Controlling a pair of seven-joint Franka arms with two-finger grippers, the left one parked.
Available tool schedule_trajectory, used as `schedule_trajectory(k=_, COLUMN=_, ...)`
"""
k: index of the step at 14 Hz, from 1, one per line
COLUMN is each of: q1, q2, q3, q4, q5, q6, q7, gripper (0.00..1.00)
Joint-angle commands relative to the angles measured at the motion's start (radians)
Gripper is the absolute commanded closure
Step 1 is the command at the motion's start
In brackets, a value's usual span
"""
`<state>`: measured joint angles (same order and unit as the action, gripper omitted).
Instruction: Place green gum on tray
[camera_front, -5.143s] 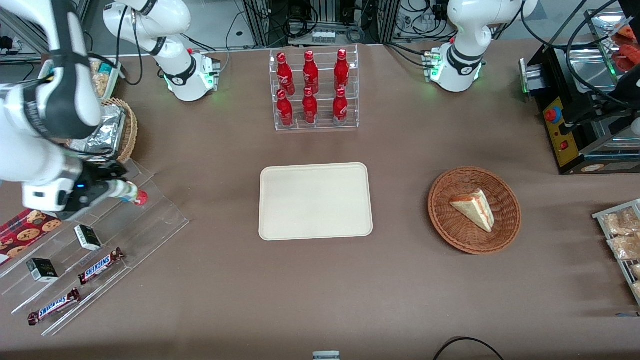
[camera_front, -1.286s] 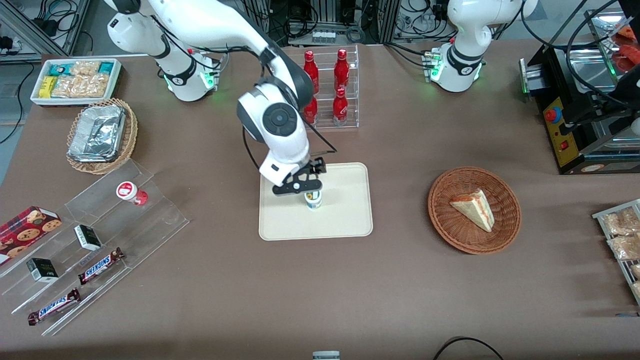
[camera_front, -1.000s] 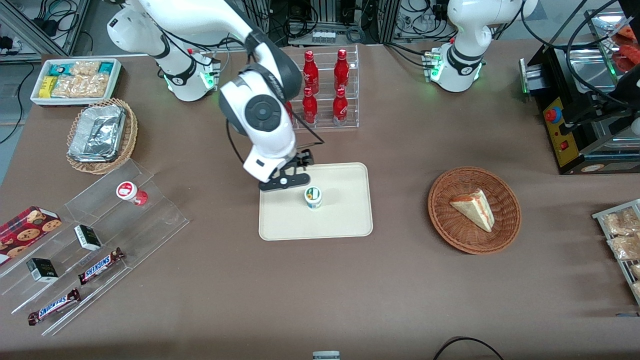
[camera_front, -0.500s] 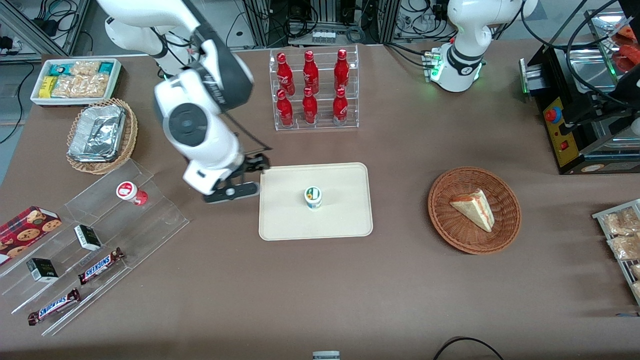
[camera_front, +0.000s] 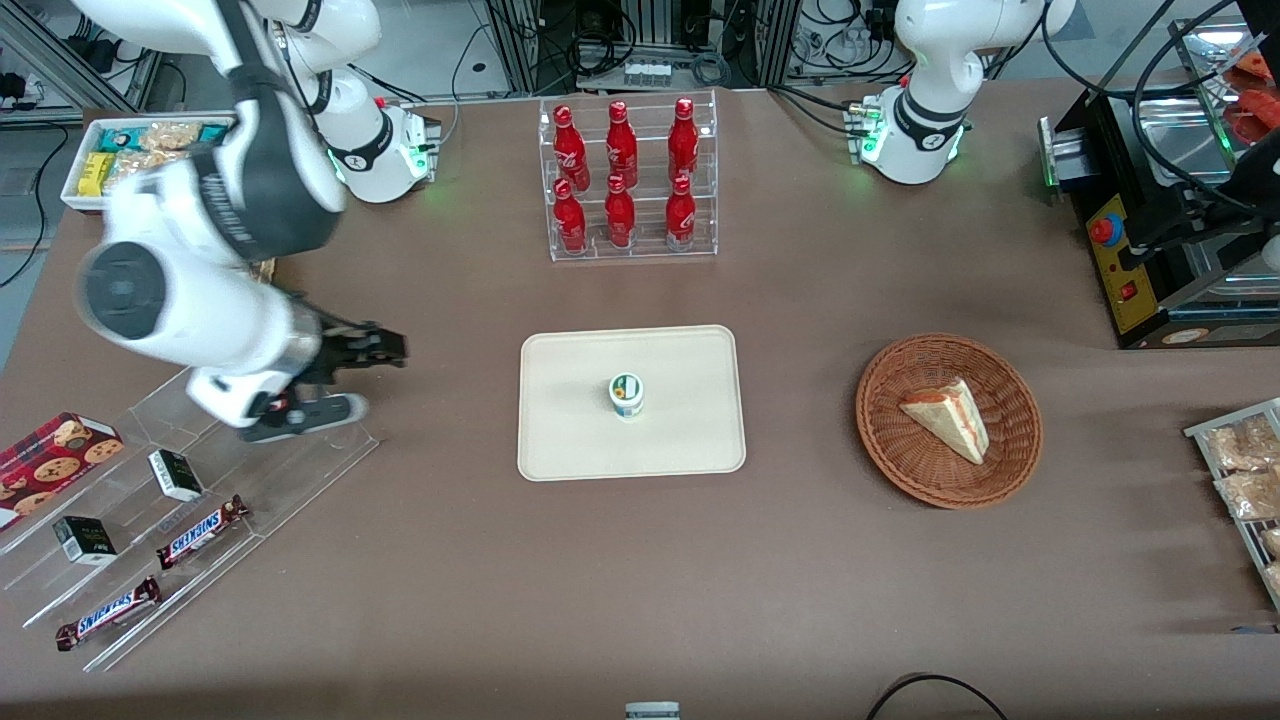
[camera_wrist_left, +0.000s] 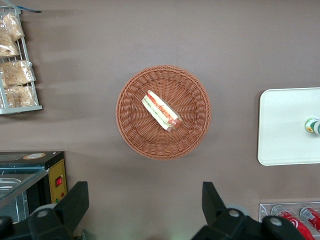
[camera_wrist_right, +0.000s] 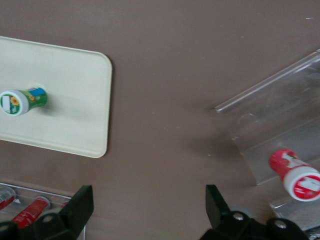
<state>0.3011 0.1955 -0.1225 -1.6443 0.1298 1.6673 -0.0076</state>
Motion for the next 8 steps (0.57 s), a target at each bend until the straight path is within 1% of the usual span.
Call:
schedule_trajectory(k=1, q1=-0.092, q2=-0.047, q3=0.017, q4=-0.037, q5=-0.010, q6=-0.035, q7=-0.064, gripper=0.00)
schedule_trajectory(k=4, q1=-0.174, q2=-0.097, q3=0.017, q4=-0.058, q5=-0.012, q6=-0.050, q7=-0.089, gripper=0.00)
schedule_trajectory(k=6, q1=-0.235, q2=-0.125, q3=0.018, q4=-0.060, q5=-0.013, q6=-0.108, q7=-0.084, gripper=0.00)
schedule_trajectory(k=8, q1=-0.289, q2=-0.151, q3=0.018, q4=-0.062, q5=-0.022, q6=-0.124, q7=-0.084, gripper=0.00)
